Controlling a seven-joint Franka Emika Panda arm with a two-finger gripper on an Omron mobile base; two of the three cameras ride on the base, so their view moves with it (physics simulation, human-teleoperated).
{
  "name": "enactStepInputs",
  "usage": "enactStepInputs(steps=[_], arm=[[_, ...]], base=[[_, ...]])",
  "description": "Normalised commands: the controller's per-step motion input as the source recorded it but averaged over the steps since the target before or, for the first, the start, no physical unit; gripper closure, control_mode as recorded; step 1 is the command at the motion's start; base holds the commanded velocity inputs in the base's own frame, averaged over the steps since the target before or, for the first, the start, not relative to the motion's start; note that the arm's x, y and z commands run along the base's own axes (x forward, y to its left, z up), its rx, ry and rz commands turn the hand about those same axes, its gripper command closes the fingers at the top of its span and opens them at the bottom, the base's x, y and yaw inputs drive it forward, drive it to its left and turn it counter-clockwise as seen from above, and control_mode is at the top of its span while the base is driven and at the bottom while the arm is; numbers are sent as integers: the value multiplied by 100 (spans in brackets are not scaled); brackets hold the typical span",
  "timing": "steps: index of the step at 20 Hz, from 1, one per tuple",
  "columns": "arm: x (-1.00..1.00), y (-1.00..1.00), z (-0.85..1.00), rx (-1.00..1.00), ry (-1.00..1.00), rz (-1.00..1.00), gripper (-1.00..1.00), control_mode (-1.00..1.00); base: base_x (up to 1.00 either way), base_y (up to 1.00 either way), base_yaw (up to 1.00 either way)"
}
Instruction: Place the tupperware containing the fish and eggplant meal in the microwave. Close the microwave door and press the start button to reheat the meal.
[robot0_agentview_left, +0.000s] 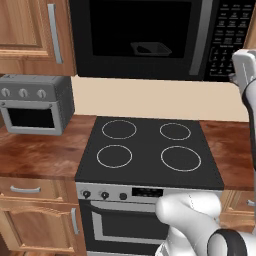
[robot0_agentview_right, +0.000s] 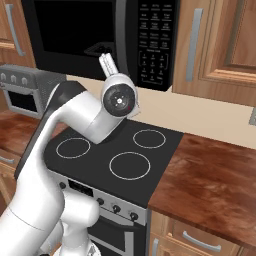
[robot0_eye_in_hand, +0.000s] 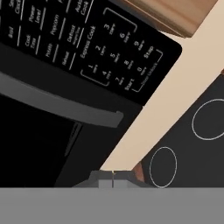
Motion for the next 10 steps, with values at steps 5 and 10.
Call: enactStepInputs(steps=[5,10], arm=[[26,-2,-1,1,0,0,100,-100],[22,-10,0,1,0,0,100,-100]], base=[[0,0,0],[0,0,0]])
